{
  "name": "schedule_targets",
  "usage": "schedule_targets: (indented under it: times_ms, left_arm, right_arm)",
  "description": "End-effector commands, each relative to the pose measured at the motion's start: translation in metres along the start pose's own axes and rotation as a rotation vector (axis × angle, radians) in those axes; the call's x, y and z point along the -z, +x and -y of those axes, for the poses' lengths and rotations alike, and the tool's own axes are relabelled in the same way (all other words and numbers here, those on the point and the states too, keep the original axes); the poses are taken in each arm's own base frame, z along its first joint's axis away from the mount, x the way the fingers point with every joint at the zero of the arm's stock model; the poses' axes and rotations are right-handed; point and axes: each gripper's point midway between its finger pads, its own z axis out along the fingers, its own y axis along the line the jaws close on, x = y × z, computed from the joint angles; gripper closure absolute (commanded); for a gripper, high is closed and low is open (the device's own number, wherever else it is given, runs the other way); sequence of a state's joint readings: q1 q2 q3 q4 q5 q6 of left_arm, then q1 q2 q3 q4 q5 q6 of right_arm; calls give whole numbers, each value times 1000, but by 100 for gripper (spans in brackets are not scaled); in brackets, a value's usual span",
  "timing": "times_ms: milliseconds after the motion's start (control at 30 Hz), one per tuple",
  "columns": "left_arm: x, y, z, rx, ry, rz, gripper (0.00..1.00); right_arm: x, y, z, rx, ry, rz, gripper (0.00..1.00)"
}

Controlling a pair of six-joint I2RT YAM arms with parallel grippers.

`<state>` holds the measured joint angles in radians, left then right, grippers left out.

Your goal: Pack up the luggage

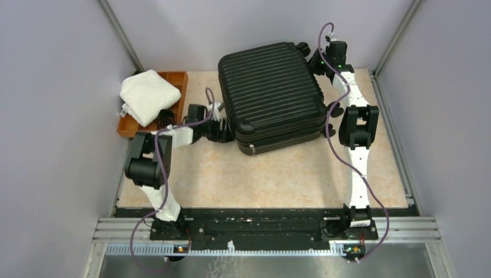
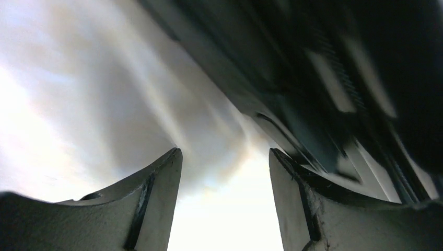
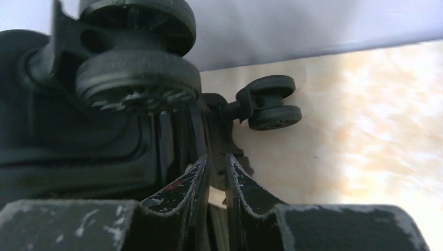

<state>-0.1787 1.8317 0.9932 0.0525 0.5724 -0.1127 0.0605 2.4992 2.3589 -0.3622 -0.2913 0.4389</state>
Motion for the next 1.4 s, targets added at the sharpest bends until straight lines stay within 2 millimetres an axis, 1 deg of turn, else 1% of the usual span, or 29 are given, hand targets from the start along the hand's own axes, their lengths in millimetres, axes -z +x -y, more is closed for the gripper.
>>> schedule_targets:
  times_ms: [0,100,133,167,200,233,267,300,367,400,467,500,533,567,633,667,700,733,767,833,900,1000,1067,1100,1133,1200,1233,1300,1367]
  left_arm:
    - [20,21,108,-289,330,-5,31]
    - [33,46,125,-346,390,-83,31]
    - [39,51,128,-364,401,-106,30]
    - [46,52,131,-394,410,-119,29]
    - [53,53,132,-426,416,-135,27]
    - [63,55,134,-473,422,-159,25]
    - [73,54,135,-528,425,-176,21]
    - [84,58,134,-567,425,-218,17]
    - [105,66,126,-657,416,-297,12]
    - [114,71,117,-688,394,-347,11]
    - [126,76,94,-712,322,-422,10]
    - [131,74,83,-701,288,-438,10]
    - [134,66,72,-682,256,-419,10]
    - [137,49,60,-643,215,-363,10]
    - [140,4,35,-551,123,-218,12]
    - [141,-19,22,-511,72,-153,13]
    - [140,-40,15,-483,31,-97,14]
    - [145,-66,-2,-422,-41,-22,15]
    - [147,-87,-14,-389,-97,41,16]
    - [151,-129,-43,-316,-258,164,16]
    - [152,-161,-63,-286,-354,262,17]
    - [144,-198,-87,-226,-423,366,17]
    - [134,-218,-104,-177,-452,392,17]
    - [126,-227,-111,-164,-449,396,17]
    - [111,-229,-123,-144,-441,383,17]
    - [91,-237,-134,-83,-412,384,16]
    - [79,-238,-137,-59,-391,371,16]
    - [56,-238,-145,-25,-362,338,16]
    - [35,-235,-142,-21,-326,308,16]
  right_arm:
    - [33,52,-169,64,-623,-210,80]
    - [45,79,-190,123,-720,-287,78]
    - [47,81,-193,137,-719,-290,76]
    - [47,80,-191,147,-692,-280,74]
    - [45,74,-187,151,-635,-256,71]
    - [44,62,-181,167,-567,-210,66]
    - [38,45,-164,179,-417,-126,62]
    - [42,26,-152,192,-312,-48,59]
    - [60,-7,-139,220,-201,97,56]
    - [72,-23,-132,226,-137,167,52]
    - [93,-45,-118,245,-35,254,46]
    - [103,-54,-107,243,41,283,43]
    - [116,-65,-95,232,133,319,41]
    - [129,-73,-84,219,208,349,41]
    - [159,-85,-67,186,305,416,40]
    - [178,-85,-60,168,333,444,39]
    - [186,-83,-50,145,353,457,38]
    - [207,-88,-47,111,361,485,37]
    - [221,-86,-34,73,385,484,37]
    - [248,-73,-17,3,411,471,36]
    - [270,-46,-4,-35,425,451,37]
    - [298,1,13,-69,450,416,42]
    - [310,35,23,-104,459,378,49]
    - [313,53,26,-125,454,349,53]
    - [313,71,28,-151,435,316,56]
    - [314,106,35,-198,430,251,63]
    - [311,122,36,-216,409,220,66]
    - [302,150,38,-249,381,156,70]
    - [287,168,37,-265,334,98,73]
